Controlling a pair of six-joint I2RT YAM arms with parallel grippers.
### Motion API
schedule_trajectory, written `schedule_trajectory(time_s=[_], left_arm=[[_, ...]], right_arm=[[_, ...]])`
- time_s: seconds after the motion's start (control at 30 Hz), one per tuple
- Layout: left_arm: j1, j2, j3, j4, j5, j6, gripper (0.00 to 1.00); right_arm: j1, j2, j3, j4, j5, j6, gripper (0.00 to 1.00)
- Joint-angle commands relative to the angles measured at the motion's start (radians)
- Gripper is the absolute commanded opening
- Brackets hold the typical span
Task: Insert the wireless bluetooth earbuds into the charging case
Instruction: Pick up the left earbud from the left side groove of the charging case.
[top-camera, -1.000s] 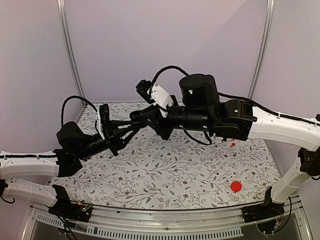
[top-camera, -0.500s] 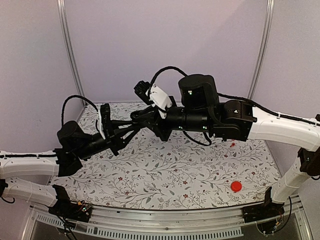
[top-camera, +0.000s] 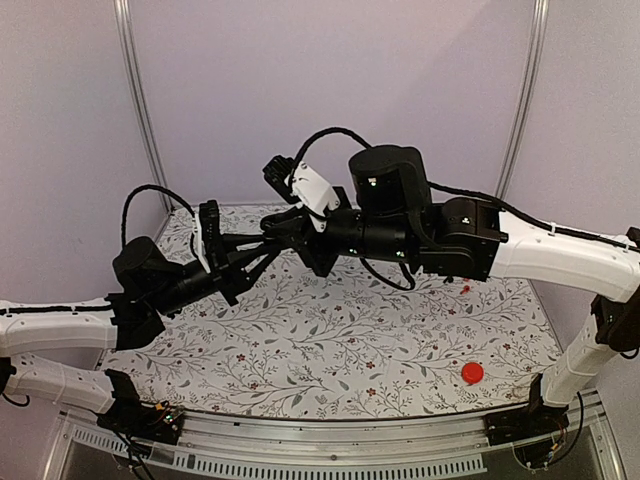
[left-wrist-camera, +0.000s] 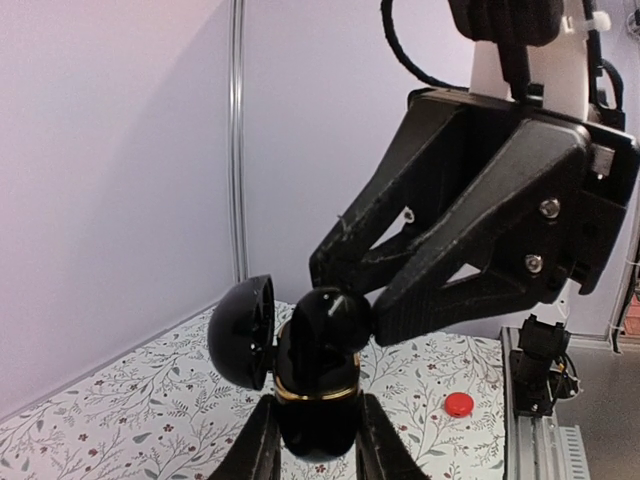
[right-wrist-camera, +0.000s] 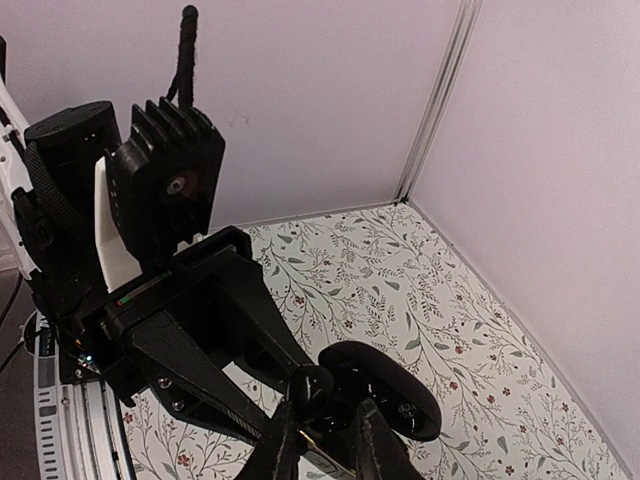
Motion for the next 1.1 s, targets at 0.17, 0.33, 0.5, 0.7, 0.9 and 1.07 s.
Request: schedule_trajectory(time_s=[0.17,0.33,0.5,0.7,0.9,1.07], left_arm=[[-0.014,-0.010,0.014,0.013,0.012,0.009,0.22],[-0.014,-0.009,0.020,0.007,0.014,0.014,0.22],[-0.014,-0.006,0.018,0.009,0.015,0.012,0.22],[-0.013,-0.006,0.020,-0.001,0.021,0.022,0.22],[-0.013,-0.018,0.011,-0.008,0.009,0.018,0.22],[-0.014,-0.023,0.012,-0.019,-0.005,0.021,0.22]], right_arm=[[-0.031,-0.006,0.026,-0.011,0.071,0.000,0.21],[-0.036,-0.012,0.026,-0.016,0.035,-0.017,0.21],[-0.036,-0.020,0.004,0.003,-0.036,-0.032,0.24],[-0.036,-0.012,0.018,0.000,-0.046,-0.028,0.24],[-0.044,0.000,0.023,-0.016,-0.015,-0.007,0.25],[-0.051,-0.007,-0.003,-0.023,-0.026,0.004,0.24]])
